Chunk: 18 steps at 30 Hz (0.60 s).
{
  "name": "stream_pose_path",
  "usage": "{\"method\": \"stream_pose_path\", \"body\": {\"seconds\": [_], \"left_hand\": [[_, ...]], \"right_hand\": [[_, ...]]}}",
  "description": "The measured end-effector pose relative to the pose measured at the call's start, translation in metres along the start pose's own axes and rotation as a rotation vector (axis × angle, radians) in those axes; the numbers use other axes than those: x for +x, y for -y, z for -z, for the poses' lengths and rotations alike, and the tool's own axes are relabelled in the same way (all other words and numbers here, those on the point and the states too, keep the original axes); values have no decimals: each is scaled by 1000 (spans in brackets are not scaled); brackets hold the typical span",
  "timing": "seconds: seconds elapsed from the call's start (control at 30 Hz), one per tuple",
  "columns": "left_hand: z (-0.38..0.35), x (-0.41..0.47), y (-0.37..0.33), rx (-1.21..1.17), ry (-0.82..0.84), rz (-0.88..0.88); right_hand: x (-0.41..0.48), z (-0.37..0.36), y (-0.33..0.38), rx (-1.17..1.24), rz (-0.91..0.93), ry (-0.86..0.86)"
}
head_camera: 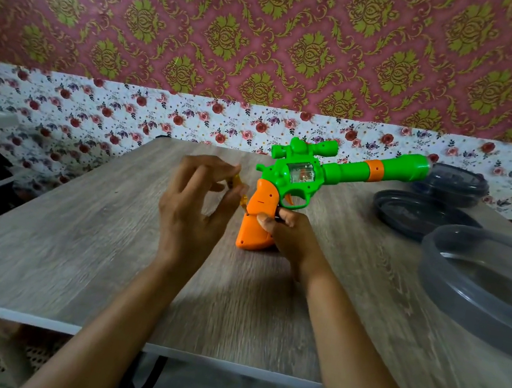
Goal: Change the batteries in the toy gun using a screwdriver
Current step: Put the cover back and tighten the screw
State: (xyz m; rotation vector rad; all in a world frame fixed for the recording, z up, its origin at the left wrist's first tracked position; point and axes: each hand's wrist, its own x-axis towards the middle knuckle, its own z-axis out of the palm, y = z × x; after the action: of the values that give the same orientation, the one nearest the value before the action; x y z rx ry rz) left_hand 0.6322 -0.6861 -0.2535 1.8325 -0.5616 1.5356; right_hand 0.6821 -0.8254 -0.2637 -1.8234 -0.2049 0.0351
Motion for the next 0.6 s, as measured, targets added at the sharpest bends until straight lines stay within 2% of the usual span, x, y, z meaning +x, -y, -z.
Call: {"method": "stream_pose_path", "body": {"seconds": [0.23, 0.4, 0.6], "left_hand": [[1, 0, -7, -40, 34, 95], [0, 1, -4, -3, 22, 24], [2, 1, -4, -15, 22, 76]], "right_hand": [[0, 0, 1, -11, -5, 5], [0, 0, 0, -5, -2, -3], [0, 0, 1, -20, 3, 2]]}}
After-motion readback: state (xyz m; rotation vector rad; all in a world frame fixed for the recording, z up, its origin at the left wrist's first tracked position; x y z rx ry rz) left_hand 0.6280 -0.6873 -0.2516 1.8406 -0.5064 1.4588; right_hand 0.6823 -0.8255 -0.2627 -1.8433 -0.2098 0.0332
